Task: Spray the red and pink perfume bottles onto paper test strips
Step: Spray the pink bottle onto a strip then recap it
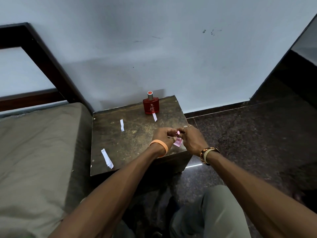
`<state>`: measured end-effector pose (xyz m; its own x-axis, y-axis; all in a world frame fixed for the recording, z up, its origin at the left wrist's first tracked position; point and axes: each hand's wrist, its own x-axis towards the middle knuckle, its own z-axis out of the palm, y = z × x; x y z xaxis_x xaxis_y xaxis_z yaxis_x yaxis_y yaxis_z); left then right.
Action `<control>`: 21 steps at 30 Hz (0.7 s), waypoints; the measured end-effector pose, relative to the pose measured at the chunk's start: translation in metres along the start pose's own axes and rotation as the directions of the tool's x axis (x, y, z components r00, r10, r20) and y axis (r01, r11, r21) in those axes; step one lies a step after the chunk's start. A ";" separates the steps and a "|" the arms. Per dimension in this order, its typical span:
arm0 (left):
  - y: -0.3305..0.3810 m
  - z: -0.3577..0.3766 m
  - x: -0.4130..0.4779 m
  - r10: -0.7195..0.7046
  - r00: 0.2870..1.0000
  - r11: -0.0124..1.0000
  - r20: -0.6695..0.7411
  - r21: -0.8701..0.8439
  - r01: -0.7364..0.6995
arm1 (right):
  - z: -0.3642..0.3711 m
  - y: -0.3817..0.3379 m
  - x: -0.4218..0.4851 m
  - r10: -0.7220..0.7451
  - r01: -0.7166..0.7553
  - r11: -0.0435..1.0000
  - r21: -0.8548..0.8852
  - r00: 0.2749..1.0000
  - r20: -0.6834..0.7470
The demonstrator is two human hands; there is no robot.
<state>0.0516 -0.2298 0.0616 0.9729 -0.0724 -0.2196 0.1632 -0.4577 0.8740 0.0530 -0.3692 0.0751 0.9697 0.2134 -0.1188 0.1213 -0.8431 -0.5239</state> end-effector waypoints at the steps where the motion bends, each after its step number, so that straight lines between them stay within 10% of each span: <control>1: -0.002 0.001 0.000 0.005 1.000 1.000 0.005 0.017 -0.005 | 0.002 0.001 0.000 0.003 -0.003 1.000 0.006 1.000 0.002; 21: -0.011 0.032 0.012 0.013 0.969 0.959 -0.247 0.277 0.058 | 0.007 0.006 0.008 -0.043 0.041 0.997 -0.064 0.998 -0.036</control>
<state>0.0561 -0.2536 0.0356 0.9853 0.1430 -0.0939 0.1672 -0.6886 0.7056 0.0596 -0.3688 0.0652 0.9706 0.2316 -0.0659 0.1739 -0.8634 -0.4736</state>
